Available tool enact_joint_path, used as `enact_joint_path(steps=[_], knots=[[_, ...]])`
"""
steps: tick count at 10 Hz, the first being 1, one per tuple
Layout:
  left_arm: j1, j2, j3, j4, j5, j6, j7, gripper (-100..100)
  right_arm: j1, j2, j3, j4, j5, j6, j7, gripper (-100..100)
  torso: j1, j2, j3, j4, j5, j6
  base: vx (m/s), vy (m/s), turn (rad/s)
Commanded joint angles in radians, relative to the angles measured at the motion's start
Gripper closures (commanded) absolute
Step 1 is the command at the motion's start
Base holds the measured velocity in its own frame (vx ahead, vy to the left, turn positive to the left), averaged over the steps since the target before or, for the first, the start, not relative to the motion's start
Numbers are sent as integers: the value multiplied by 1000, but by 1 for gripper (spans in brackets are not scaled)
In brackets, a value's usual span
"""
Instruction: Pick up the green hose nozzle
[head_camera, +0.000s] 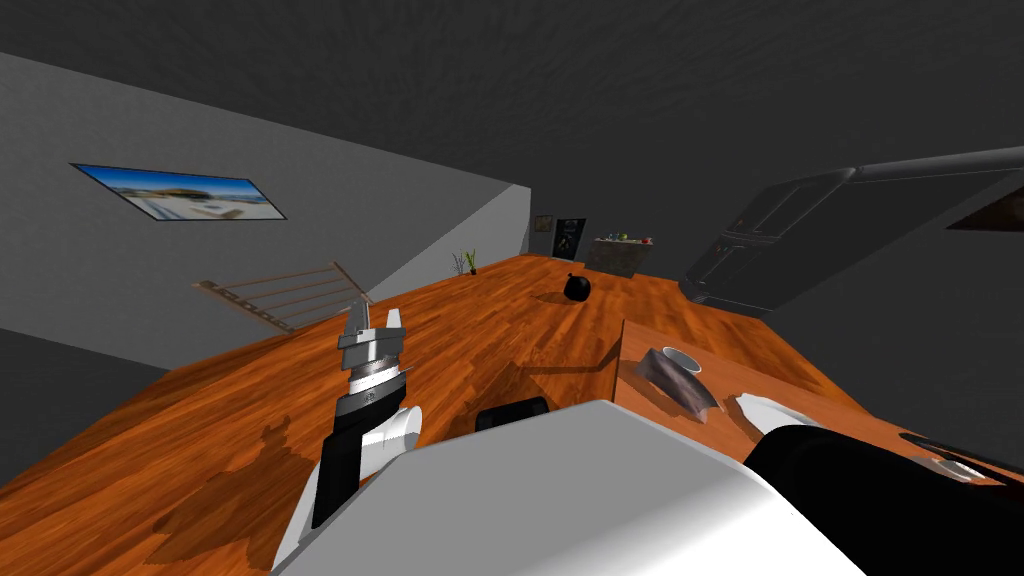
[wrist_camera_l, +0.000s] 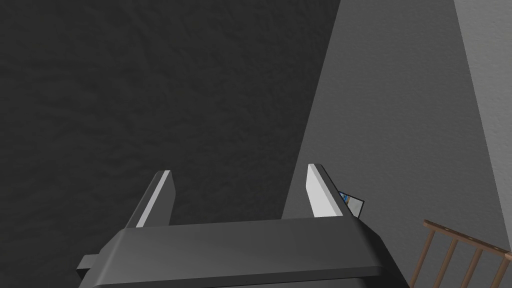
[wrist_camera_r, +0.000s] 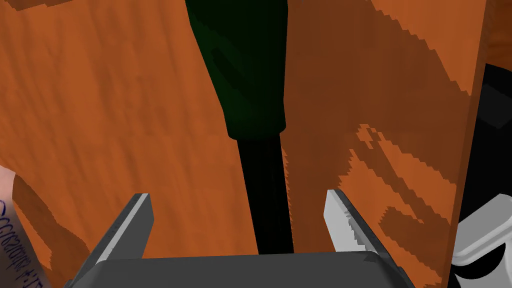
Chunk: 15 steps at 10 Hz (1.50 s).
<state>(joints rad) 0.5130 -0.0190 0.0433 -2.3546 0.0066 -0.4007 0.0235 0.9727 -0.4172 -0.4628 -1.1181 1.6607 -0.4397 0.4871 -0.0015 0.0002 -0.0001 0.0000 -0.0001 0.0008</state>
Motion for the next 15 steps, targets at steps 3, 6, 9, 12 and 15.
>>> enact_joint_path(steps=[3,6,9,12,15], knots=[[0,0,0,0,0,0,0,0,-1,-3,-2,91,56,-9,23,-100,1,0,0,0,0,0,12,-45,98],[0,0,0,0,0,0,0,0,-3,2,6,97,74,-3,14,0,2,1,1,0,1,0,-1,-20,22],[0,0,0,0,0,0,0,0,-54,27,49,157,69,57,28,-100,-1,2,1,1,0,0,-26,-66,38],[0,0,0,0,0,0,0,0,-44,23,49,137,86,49,5,100,3,2,1,1,1,0,-6,-15,3],[0,0,0,0,0,0,0,0,-43,24,50,138,86,48,5,100,3,1,0,0,2,-1,0,0,0]])
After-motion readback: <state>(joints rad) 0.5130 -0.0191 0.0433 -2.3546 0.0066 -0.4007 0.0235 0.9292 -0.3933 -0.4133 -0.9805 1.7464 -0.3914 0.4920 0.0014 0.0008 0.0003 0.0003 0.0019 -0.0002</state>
